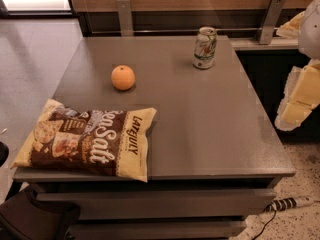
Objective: Move 7up can near brown chip bag
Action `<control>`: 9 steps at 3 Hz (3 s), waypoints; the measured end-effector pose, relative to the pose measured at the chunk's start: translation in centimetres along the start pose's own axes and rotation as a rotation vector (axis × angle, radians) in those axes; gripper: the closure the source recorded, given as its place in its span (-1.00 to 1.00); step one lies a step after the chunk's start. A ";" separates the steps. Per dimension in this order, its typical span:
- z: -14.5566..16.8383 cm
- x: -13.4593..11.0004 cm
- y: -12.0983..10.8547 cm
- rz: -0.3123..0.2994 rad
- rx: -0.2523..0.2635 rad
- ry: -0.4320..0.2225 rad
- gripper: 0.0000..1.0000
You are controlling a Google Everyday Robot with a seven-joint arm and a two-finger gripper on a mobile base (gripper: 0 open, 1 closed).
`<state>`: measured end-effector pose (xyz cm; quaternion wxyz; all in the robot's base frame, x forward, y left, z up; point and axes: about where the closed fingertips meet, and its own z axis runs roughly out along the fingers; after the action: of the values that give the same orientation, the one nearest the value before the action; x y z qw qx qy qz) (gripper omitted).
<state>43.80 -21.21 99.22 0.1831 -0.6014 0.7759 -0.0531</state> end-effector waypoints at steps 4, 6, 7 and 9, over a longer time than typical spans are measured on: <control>3.3 2.7 -6.8 0.230 0.172 -0.356 -1.00; 4.2 1.3 -13.2 0.335 0.376 -0.763 -1.00; 3.4 1.1 -17.5 0.396 0.436 -0.892 -1.00; 4.1 0.3 -18.4 0.400 0.426 -0.923 -1.00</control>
Offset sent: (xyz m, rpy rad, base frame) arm 0.0563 -0.0361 -0.0010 0.1452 -0.1407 -0.0864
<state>62.00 -25.95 100.95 0.6289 -0.3523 0.6864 0.0960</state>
